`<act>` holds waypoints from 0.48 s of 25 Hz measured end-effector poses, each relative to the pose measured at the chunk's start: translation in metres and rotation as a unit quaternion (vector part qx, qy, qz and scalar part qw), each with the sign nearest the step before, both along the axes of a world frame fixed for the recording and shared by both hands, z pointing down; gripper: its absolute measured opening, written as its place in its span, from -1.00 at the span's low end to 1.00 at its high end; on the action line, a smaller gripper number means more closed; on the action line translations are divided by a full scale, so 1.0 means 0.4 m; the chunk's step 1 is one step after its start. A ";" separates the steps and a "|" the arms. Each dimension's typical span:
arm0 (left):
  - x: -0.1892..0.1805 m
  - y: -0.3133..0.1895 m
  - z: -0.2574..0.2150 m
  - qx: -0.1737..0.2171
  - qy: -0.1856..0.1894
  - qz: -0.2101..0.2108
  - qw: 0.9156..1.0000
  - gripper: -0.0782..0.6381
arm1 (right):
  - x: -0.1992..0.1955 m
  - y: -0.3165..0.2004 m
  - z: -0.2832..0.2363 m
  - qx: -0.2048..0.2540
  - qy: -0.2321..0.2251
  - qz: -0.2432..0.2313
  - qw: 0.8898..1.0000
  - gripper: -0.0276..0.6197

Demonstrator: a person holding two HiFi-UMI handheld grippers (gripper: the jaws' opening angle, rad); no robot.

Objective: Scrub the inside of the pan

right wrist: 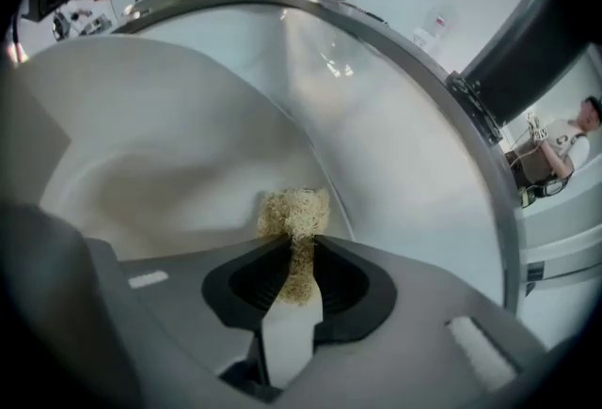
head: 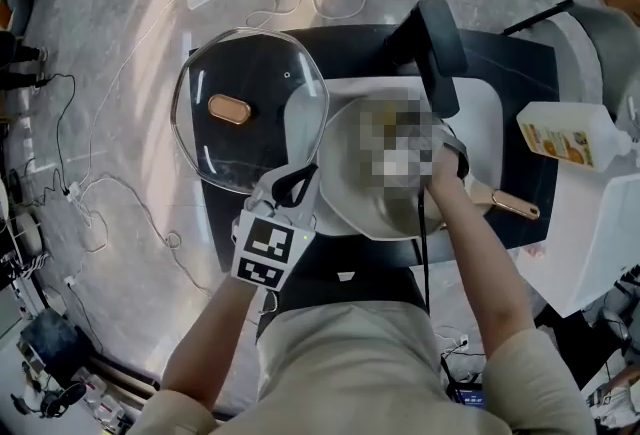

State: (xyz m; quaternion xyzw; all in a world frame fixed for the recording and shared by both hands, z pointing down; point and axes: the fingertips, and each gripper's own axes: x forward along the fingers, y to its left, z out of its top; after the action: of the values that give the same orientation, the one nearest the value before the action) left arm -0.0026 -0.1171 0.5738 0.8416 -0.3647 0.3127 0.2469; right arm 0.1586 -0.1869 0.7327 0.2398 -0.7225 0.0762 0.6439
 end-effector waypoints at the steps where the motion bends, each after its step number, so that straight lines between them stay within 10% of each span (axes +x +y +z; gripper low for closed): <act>1: 0.000 0.000 -0.001 0.000 0.001 0.003 1.000 -0.78 | 0.018 0.004 -0.004 -0.002 0.019 -0.008 1.000 -0.66; 12: -0.021 0.003 0.000 0.002 0.004 0.014 1.000 -0.78 | 0.149 0.228 -0.062 -0.220 0.108 -0.025 0.969 -0.69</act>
State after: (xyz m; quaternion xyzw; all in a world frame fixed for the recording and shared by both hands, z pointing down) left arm -0.0112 -0.1159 0.5737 0.8484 -0.3523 0.3118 0.2428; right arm 0.2182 -0.0957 0.7079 0.0804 -0.6199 0.1906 0.7569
